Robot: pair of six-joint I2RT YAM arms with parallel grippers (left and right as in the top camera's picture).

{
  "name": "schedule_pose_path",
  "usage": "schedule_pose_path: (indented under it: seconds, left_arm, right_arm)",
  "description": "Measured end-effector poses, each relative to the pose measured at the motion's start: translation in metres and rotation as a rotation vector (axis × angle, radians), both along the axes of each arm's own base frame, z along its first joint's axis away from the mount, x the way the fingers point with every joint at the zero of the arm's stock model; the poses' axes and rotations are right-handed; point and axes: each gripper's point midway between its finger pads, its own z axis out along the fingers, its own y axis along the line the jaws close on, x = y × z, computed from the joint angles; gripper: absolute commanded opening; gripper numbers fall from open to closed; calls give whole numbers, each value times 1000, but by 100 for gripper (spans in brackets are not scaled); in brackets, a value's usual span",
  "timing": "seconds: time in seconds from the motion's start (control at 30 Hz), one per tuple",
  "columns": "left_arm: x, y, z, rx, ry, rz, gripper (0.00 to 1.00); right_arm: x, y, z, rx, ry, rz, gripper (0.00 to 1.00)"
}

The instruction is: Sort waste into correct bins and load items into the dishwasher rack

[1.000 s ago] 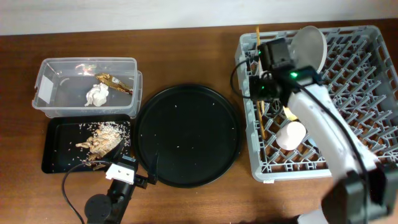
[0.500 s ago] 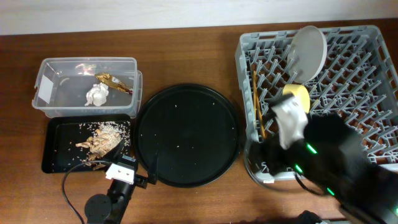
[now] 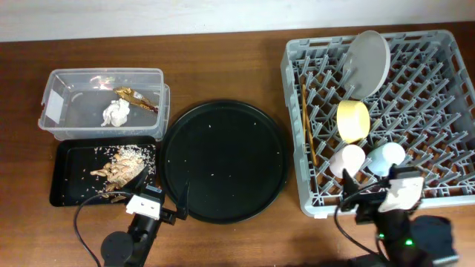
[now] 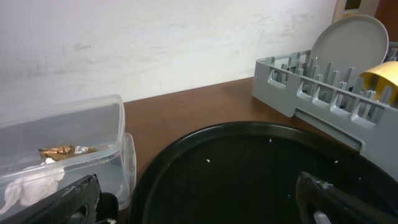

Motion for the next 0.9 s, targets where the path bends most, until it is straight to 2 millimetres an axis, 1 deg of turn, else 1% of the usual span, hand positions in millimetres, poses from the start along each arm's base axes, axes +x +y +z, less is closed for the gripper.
schedule_pose_path:
  seconds: [0.03,0.07,0.1,0.2,0.3,0.33,0.47,0.9]
  left_arm:
    - [0,0,0,0,2,0,99]
    - [0,0,0,0,1,0,99]
    - [0,0,0,0,0,0,99]
    - [0,0,0,0,1,0,99]
    - [0,0,0,0,1,0,99]
    - [0,0,0,0,1,0,99]
    - [0,0,0,0,1,0,99]
    - [0,0,0,0,1,0,99]
  right_arm:
    - [2,3,-20,5,-2,14,99]
    - [7,6,-34,13,-31,27,99]
    - [13,8,-41,24,-94,34,99]
    - [31,16,-70,38,-154,63,99]
    - [42,25,-85,54,-222,107,99]
    - [42,26,-87,56,-222,112,99]
    - [42,29,-87,59,-225,129,99]
    - [42,29,-87,59,-225,129,99]
